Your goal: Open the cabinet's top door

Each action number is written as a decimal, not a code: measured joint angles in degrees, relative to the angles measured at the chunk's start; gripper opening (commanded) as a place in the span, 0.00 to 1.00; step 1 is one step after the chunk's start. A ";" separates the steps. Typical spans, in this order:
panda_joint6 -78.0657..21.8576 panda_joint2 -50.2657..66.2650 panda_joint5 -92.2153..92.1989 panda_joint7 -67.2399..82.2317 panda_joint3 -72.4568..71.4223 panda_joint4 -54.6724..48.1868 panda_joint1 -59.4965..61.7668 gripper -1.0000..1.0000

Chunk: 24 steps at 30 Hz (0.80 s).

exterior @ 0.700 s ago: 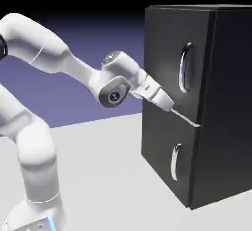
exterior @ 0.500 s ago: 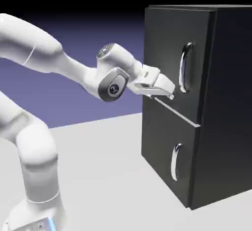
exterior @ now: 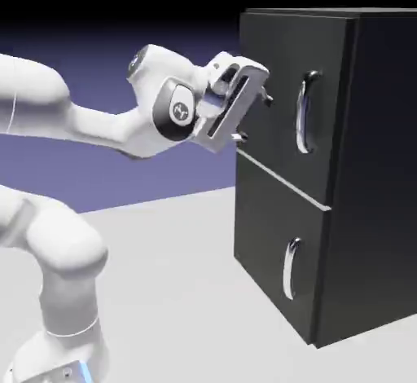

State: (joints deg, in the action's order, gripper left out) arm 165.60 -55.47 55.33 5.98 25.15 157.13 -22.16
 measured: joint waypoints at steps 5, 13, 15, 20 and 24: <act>-1.89 -5.14 12.46 10.91 5.66 -0.87 -4.83 0.50; -4.92 -13.36 32.39 28.36 14.72 -2.27 -12.57 0.50; -5.68 -15.41 37.38 32.72 16.99 -2.62 -14.50 0.50; -7.57 -20.55 49.84 43.63 22.65 -3.49 -19.34 0.50; -9.09 -24.66 59.80 52.35 27.18 -4.19 -23.21 0.50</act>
State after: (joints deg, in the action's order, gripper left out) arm 156.51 -80.13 115.14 58.34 52.33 152.94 -45.37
